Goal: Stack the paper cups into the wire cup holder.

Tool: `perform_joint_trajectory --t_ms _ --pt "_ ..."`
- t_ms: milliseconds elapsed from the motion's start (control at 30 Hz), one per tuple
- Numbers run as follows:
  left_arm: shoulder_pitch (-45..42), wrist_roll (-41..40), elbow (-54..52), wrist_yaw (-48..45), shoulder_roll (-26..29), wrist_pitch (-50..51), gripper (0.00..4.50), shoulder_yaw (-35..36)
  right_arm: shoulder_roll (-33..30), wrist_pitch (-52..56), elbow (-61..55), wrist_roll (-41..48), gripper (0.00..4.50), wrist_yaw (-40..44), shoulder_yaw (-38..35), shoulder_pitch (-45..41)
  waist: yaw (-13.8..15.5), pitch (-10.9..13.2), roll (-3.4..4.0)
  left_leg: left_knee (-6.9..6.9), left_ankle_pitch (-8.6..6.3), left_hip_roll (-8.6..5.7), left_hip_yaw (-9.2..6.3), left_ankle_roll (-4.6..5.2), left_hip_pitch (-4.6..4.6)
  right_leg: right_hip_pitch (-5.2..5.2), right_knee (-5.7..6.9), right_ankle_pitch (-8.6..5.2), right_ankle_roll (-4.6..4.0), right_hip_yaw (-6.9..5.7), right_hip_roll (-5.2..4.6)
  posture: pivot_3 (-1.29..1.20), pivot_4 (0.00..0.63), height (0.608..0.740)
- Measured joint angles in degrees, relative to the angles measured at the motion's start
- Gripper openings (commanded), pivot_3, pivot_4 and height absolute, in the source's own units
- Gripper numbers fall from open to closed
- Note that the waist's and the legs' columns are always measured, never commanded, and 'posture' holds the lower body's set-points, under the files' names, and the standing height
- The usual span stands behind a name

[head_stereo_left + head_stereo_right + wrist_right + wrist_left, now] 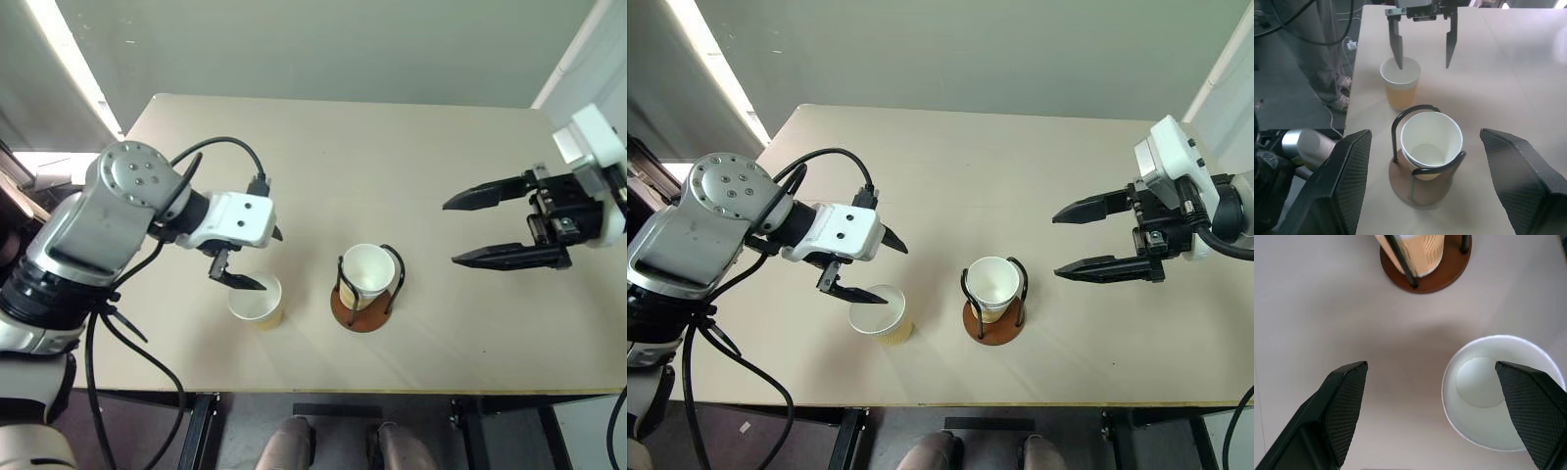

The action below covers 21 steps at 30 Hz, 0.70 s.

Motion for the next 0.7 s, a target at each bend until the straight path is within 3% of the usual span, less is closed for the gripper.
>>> perform_joint_trajectory --t_ms 700 --pt "0.9 9.7 5.07 -0.17 -4.91 -6.71 4.48 -3.19 2.0 0.28 -0.35 0.75 3.67 -0.2 -0.19 1.47 0.0 0.0 0.0 -0.01 0.0 -0.01 0.0 0.0 0.0 0.0 0.03 0.0 -0.01 0.0 -0.02 0.0 0.15 0.74"
